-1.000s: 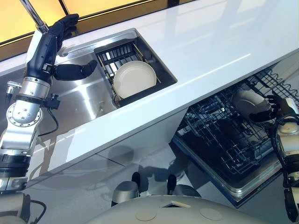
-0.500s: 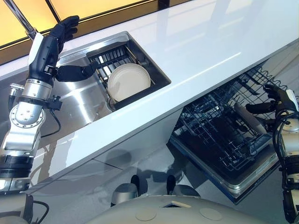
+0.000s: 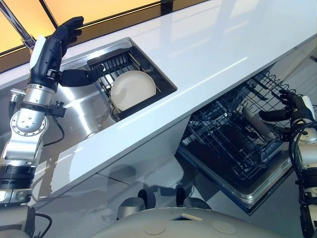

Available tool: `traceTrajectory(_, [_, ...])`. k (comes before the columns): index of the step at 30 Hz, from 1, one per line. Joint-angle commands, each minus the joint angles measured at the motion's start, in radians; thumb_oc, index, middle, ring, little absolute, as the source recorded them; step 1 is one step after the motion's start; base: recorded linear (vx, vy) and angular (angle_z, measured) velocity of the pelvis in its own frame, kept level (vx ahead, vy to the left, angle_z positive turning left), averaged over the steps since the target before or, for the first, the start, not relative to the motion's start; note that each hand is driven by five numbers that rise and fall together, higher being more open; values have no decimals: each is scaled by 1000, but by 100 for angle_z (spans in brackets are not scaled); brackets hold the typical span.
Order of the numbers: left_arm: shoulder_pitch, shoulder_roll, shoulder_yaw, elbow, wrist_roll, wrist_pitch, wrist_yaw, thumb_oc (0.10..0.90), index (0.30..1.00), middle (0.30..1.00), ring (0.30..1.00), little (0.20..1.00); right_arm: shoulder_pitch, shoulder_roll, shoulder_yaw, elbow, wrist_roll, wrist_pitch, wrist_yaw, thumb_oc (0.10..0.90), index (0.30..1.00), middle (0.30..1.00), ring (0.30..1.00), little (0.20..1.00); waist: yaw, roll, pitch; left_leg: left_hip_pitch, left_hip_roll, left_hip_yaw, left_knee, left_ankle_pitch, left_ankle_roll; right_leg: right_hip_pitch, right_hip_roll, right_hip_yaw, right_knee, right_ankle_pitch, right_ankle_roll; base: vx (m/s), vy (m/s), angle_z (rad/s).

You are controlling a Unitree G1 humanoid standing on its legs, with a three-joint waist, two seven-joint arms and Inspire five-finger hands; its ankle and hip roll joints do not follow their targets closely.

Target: Pick up plates and place into dishwasher.

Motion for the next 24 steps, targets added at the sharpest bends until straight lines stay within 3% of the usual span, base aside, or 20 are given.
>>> traceTrajectory(1, [-45, 50, 64, 34, 78, -9, -16, 800, 900, 900, 900, 900, -28, -23, -105, -151, 67, -230, -158, 800, 900, 900, 900, 900, -29, 0, -113, -12, -54, 42, 6, -82, 29, 18, 4, -46, 25, -61, 60, -61, 57, -3])
traceTrajectory(7, [-58, 128, 82, 100, 103, 106, -145, 800, 900, 900, 900, 900, 47, 60, -153, -257, 209, -367, -90, 800, 900, 900, 900, 900, -67, 20, -115, -4, -56, 67, 6, -85, 39, 7, 6, -26, 37, -63, 64, -15, 52, -5])
traceTrajectory(10, [-86, 167, 70, 167, 100, 141, -163, 800, 900, 900, 900, 900, 74, 77, -156, -263, 203, -405, -98, 800, 900, 900, 900, 900, -90, 29, -115, -3, -59, 83, 6, -83, 41, -4, 8, -10, 41, -60, 67, -35, 52, -19])
traceTrajectory(17, [-150, 187, 21, 270, 70, 266, -216, 800, 900, 900, 900, 900, 150, 116, -125, -243, 15, -410, -211, 800, 900, 900, 900, 900, -131, 47, -115, -7, -64, 112, 7, -81, 50, -24, 11, 20, 45, -51, 73, -29, 49, -17])
traceTrajectory(20, [-190, 189, -9, 306, 82, 277, -209, 800, 900, 900, 900, 900, 159, 119, -119, -219, 46, -406, -237, 800, 900, 900, 900, 900, -142, 51, -113, -7, -65, 121, 7, -83, 52, -29, 11, 28, 48, -49, 75, -6, 49, -19])
traceTrajectory(24, [-289, 204, -61, 373, 48, 293, -154, 800, 900, 900, 900, 900, 184, 127, -89, -154, -28, -425, -270, 800, 900, 900, 900, 900, -167, 58, -114, -10, -69, 136, 6, -86, 54, -43, 9, 42, 49, -42, 84, 3, 60, -12])
